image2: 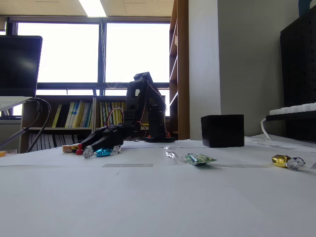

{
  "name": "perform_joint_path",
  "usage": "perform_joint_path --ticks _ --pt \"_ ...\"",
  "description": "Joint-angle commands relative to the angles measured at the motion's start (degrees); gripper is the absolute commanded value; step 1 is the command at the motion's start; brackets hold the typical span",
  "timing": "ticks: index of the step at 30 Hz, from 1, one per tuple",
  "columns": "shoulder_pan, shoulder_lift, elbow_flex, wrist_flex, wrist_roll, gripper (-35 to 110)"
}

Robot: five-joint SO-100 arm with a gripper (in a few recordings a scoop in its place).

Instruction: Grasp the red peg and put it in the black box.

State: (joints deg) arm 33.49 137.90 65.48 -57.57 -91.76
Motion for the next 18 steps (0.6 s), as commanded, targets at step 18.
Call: perform_joint_path --ticks 18 --pt "-0.18 1.93 8.7 5.19 -0.7 15"
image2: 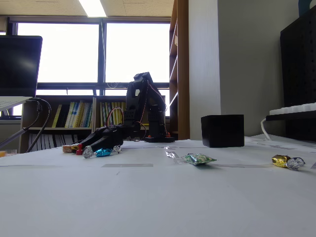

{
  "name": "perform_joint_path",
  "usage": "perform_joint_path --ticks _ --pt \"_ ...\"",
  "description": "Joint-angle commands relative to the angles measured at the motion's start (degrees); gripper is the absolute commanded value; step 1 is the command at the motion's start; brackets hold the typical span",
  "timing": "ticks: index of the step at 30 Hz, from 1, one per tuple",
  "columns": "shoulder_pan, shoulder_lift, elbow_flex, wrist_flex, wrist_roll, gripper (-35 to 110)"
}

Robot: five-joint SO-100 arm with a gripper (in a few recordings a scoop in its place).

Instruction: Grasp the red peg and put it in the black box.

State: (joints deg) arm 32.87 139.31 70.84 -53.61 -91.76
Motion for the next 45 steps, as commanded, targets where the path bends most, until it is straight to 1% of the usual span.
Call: perform_joint_path --ticks 1,8,16,24,32,38,40,45 --pt "0.44 0.53 3.25 1.23 -0.7 15" --pt "0.35 0.18 2.55 1.14 -0.7 15" --pt "-0.35 -3.34 -3.34 0.88 -0.79 15" --pt "-0.26 -3.25 -3.6 0.88 -0.97 15" --pt "-0.26 -5.36 -5.27 3.34 -0.35 15" --pt "-0.18 -5.19 -5.62 2.9 -0.53 15" --pt "-0.18 -4.22 -5.36 1.32 -0.7 15" --pt "0.18 -4.57 -6.15 1.85 -0.62 15"
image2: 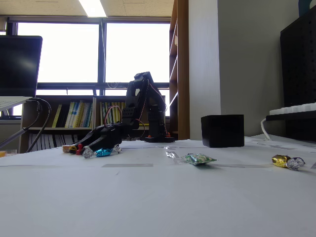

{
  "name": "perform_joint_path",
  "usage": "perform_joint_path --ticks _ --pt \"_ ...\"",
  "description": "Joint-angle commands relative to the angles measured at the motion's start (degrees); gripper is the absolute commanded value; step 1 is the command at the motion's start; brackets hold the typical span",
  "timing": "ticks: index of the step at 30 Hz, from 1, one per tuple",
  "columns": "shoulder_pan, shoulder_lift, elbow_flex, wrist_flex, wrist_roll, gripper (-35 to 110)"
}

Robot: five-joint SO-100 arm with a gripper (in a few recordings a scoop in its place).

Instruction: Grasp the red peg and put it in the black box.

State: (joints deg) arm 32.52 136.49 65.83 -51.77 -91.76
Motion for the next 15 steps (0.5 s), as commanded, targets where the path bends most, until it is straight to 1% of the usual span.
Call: perform_joint_path --ticks 1,15 --pt "0.53 -1.49 -0.97 -0.26 -0.79 15" --pt "0.44 -0.88 -0.62 -1.32 -0.53 10"
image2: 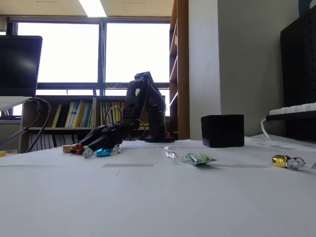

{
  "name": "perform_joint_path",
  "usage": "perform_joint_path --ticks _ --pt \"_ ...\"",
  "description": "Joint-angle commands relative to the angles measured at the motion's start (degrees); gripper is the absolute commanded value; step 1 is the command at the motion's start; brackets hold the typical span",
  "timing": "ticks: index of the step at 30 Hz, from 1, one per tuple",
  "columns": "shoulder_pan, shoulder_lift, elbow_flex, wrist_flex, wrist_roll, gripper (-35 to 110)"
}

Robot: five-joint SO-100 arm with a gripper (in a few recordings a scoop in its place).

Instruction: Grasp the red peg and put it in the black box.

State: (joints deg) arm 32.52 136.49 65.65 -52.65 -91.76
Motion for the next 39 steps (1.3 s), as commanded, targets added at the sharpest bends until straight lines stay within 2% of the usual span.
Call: perform_joint_path --ticks 1,8,22,31,37,39 --pt "0.44 -0.88 -0.35 -0.44 -0.53 10" --pt "0.44 -0.26 0.09 -1.23 -0.26 0" --pt "-0.88 -4.22 -0.97 0.09 1.76 0" --pt "-3.34 -23.29 -9.93 17.14 7.12 0" --pt "-4.66 -37.27 -12.57 37.44 8.96 0" --pt "-4.75 -40.43 -14.24 40.61 9.05 0"
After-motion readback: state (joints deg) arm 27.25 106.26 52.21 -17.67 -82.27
